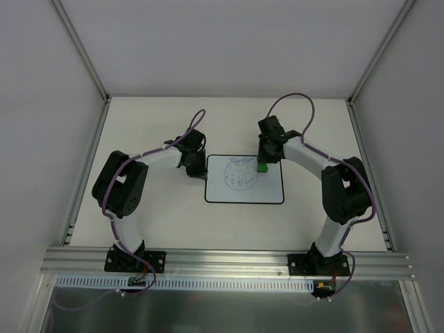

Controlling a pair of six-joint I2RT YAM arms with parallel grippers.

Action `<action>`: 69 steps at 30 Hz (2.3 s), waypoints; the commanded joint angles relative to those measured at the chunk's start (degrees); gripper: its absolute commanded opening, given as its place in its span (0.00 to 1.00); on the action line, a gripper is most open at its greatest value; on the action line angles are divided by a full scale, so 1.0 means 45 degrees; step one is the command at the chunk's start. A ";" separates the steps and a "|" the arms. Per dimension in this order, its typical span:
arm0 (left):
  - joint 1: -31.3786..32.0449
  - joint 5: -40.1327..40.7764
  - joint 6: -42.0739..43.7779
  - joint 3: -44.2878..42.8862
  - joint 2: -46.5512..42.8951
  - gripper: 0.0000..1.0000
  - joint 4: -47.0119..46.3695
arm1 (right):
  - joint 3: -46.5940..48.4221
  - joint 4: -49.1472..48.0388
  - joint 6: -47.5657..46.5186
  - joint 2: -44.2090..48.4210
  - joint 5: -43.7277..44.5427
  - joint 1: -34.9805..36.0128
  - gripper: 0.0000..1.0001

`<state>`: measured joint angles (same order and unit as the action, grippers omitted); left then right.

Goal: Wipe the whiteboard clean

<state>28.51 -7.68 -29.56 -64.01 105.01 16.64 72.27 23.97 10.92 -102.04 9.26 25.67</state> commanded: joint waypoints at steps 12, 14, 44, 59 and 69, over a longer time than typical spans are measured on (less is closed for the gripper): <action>0.0168 0.0008 -0.0149 0.0376 0.0883 0.00 0.1262 | 0.1399 0.0768 -0.0142 -0.2381 0.0113 0.2419 0.00; 0.0168 -0.0031 -0.0169 0.0396 0.0863 0.00 0.1262 | 0.1924 0.0807 0.0151 -0.3004 -0.0296 0.2829 0.00; 0.0168 0.0047 -0.0306 0.0689 0.0551 0.00 0.1262 | 0.3936 0.4672 0.1070 -0.4373 0.1147 0.1030 0.00; 0.0168 0.0047 -0.0306 0.0689 0.0492 0.00 0.1262 | 0.8489 0.4967 0.1421 -0.7421 -0.1060 0.3240 0.00; 0.0168 0.0203 -0.0481 0.0689 0.0453 0.00 0.1243 | 0.7675 0.4948 0.1558 -0.6878 -0.0770 0.2696 0.00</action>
<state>28.53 -9.21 -32.25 -63.79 105.41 16.14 111.87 43.29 16.58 -132.42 7.20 39.20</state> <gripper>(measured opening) 0.011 0.292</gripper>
